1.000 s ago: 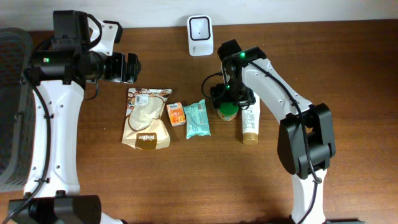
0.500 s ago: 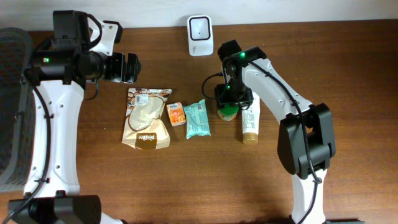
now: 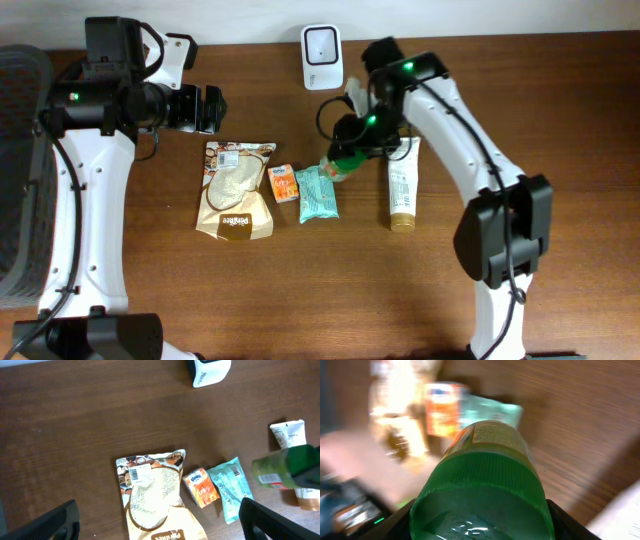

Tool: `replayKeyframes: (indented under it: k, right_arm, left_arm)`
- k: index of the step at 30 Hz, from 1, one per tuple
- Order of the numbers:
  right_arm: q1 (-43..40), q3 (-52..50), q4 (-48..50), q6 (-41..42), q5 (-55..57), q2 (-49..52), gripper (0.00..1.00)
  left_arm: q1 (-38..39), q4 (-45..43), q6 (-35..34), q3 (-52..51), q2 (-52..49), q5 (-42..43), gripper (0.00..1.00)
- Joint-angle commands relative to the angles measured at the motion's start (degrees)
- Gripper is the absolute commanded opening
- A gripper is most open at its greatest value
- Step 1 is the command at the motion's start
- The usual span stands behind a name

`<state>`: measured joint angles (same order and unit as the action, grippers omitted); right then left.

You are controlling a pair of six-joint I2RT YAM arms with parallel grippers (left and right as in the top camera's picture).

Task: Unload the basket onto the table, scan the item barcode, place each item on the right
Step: 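Lift the jar and hold it up to the white scanner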

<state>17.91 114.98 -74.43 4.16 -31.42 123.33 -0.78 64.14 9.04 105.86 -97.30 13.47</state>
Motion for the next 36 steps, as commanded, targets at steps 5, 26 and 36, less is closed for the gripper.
replayKeyframes:
  k: [5,26,36]
  right_arm:
    - [-8.1,1.6,-1.7,-10.0,-35.9,-2.8,0.58]
    - [-12.2,1.6,-1.7,-5.2,-48.2,-2.8,0.59]
    - [-12.2,1.6,-1.7,-5.2,-40.2,-2.8,0.59]
  left_arm:
    - [-0.2,0.0,0.9,0.2,-0.2,0.2,0.99]
    - [-0.2,0.0,0.9,0.2,-0.2,0.2,0.99]
    - [-0.2,0.0,0.9,0.2,-0.2,0.2,0.99]
